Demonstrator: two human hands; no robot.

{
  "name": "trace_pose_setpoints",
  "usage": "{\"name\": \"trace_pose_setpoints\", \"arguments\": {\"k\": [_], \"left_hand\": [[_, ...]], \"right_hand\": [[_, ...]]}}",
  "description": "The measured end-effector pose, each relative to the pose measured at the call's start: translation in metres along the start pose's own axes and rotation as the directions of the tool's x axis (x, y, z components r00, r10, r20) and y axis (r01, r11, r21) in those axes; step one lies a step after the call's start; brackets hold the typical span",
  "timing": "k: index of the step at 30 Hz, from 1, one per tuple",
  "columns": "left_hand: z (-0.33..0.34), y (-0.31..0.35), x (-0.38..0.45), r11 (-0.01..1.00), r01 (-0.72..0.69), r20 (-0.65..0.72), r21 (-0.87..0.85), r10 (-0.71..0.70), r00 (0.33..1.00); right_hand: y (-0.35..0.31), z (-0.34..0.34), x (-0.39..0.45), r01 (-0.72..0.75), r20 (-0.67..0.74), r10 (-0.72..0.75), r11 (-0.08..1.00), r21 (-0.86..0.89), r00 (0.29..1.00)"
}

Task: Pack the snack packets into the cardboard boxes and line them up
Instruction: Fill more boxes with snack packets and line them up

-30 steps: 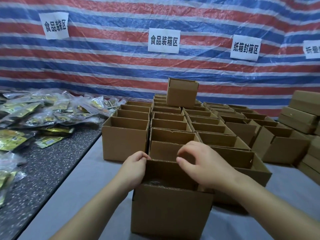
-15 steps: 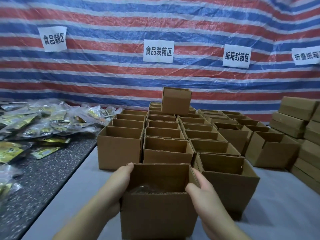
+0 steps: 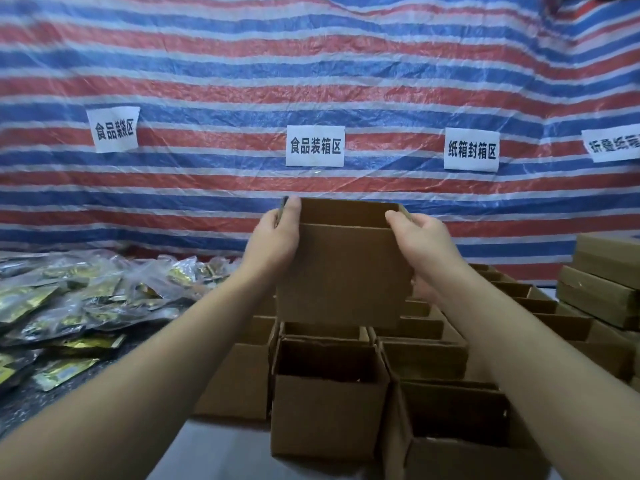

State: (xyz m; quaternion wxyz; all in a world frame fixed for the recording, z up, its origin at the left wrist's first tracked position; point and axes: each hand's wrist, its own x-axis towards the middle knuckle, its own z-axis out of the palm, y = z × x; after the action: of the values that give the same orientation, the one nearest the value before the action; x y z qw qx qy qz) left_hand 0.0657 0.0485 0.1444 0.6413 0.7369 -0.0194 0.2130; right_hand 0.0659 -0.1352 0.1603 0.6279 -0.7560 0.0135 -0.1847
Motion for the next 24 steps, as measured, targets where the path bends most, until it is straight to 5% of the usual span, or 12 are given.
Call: {"name": "trace_pose_setpoints", "arguments": {"k": [13,24], "left_hand": [[0.138,-0.077,0.21,0.985,0.087,0.15,0.149,-0.11,0.983],[0.165,-0.145,0.275,0.971,0.203,0.192,0.124,-0.225,0.955]], "right_hand": [[0.092,0.015,0.244,-0.112,-0.04,0.114,0.992,0.052,0.993],[0.16,0.048,0.321,-0.142,-0.003,0.143,0.989,0.03,0.99]]}}
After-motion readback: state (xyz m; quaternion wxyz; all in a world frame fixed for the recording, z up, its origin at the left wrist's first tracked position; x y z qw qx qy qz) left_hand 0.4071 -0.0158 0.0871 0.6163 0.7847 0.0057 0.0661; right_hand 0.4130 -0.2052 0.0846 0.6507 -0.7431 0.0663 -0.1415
